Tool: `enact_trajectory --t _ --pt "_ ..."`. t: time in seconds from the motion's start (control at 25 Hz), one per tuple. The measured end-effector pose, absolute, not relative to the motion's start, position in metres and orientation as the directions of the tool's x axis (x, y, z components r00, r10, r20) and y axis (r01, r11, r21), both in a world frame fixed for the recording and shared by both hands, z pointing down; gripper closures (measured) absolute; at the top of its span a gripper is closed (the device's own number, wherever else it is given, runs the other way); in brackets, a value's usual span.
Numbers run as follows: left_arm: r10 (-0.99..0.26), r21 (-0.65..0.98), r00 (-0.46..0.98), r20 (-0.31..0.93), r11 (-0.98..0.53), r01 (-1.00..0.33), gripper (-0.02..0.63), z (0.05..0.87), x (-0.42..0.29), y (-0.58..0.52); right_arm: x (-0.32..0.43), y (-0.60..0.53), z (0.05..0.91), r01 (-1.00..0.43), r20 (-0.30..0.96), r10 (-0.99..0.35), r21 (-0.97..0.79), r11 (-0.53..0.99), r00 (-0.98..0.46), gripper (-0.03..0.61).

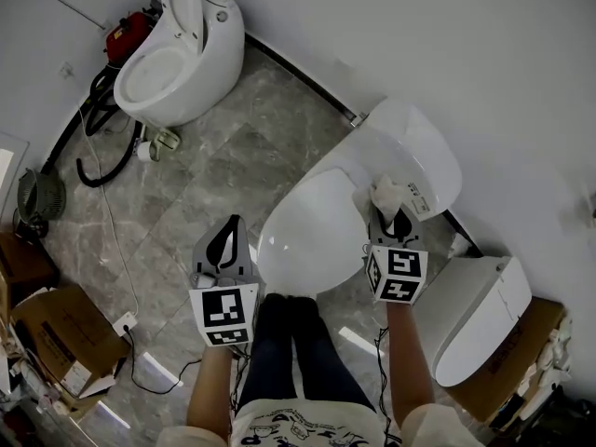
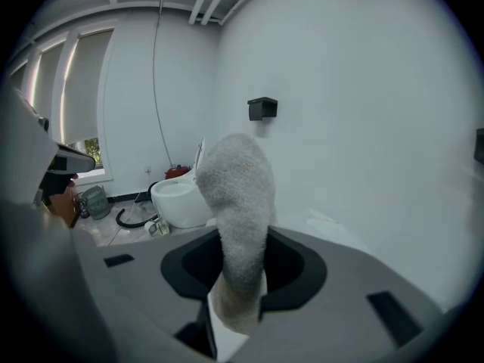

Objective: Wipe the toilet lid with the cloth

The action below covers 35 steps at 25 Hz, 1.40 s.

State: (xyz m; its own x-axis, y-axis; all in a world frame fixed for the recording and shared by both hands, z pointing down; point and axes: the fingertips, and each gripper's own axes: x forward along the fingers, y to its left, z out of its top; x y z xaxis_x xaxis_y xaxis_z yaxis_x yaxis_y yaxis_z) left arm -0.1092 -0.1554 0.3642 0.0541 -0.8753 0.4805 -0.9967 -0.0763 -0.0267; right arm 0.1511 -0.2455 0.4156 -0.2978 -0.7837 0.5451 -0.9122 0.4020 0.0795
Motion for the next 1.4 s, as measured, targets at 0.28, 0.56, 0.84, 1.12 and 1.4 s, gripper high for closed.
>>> enact_trajectory --t 0.28,0.56,0.84,1.12,1.4 --pt "-0.836 -0.022 0.053 0.546 -0.078 -0.997 0.603 0.423 -0.116 -0.158 0.135 -0.269 0.492 -0.877 0.615 -0.719 0.091 0.472 -0.324 0.465" --pt "-0.811 -0.03 0.056 0.582 -0.09 -0.995 0.603 0.471 -0.12 -0.161 0.113 -0.285 0.567 -0.839 0.664 -0.655 0.078 0.539 -0.359 0.465" --pt "-0.792 -0.022 0.053 0.609 -0.084 -0.996 0.603 0.511 -0.125 -0.157 0.11 -0.302 0.632 -0.807 0.713 -0.603 0.088 0.584 -0.359 0.465" --pt "-0.766 -0.007 0.047 0.642 -0.067 -0.998 0.603 0.549 -0.128 -0.143 0.104 -0.316 0.685 -0.767 0.755 -0.55 0.101 0.634 -0.356 0.465" --pt "-0.749 0.011 0.047 0.661 -0.053 -0.999 0.603 0.571 -0.123 -0.126 0.102 -0.318 0.715 -0.741 0.786 -0.515 0.111 0.662 -0.343 0.463"
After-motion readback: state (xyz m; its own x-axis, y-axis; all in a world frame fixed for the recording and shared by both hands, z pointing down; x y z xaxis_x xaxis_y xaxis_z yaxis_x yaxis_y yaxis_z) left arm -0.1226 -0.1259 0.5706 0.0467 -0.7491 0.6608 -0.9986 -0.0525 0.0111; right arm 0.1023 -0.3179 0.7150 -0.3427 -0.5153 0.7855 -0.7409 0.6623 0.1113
